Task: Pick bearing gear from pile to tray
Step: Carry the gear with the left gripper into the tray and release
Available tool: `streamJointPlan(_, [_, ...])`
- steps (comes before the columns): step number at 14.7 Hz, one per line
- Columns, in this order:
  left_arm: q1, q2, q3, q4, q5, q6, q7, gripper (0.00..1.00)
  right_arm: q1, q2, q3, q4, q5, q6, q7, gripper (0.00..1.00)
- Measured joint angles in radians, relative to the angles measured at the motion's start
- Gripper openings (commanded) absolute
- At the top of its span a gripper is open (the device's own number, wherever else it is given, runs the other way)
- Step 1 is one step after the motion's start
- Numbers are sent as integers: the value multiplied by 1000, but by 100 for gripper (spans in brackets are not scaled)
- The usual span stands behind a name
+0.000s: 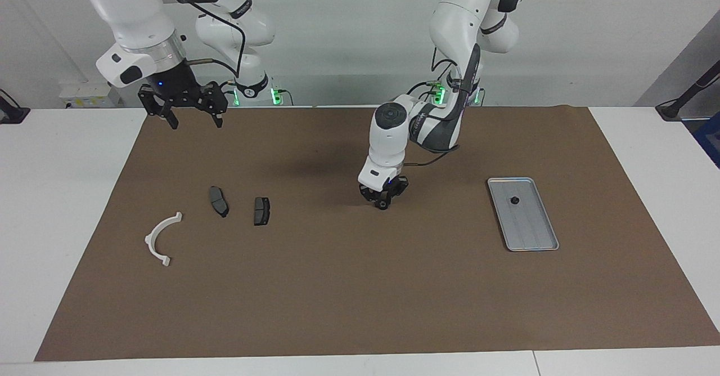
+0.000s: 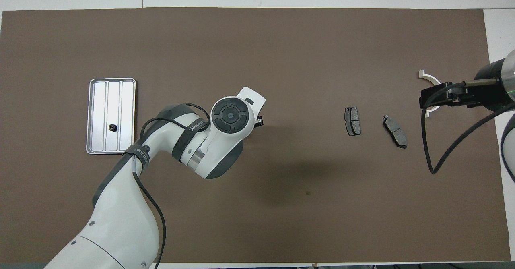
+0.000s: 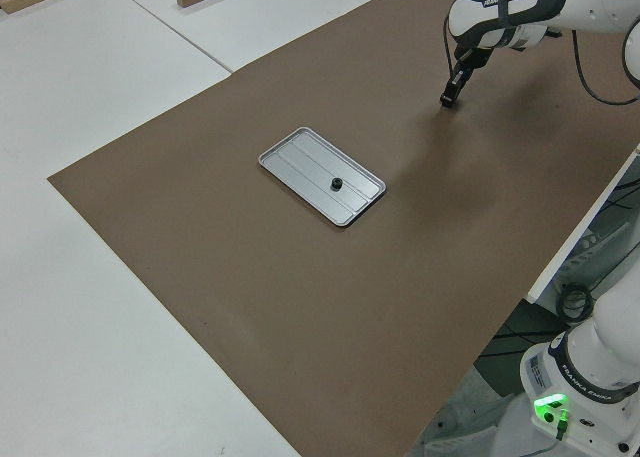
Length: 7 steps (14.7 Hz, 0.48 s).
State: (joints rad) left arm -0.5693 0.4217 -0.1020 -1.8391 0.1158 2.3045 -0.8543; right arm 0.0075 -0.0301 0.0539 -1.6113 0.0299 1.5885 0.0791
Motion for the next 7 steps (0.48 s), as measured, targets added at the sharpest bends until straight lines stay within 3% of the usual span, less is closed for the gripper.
streamJointPlan(4, [73, -30, 5, 179, 33, -262, 126, 0, 0, 0, 0, 0, 1, 0, 5, 100])
streamJointPlan(7, [243, -163, 10, 235, -54, -501, 454, 0, 0, 0, -1, 0, 1, 0, 5, 100])
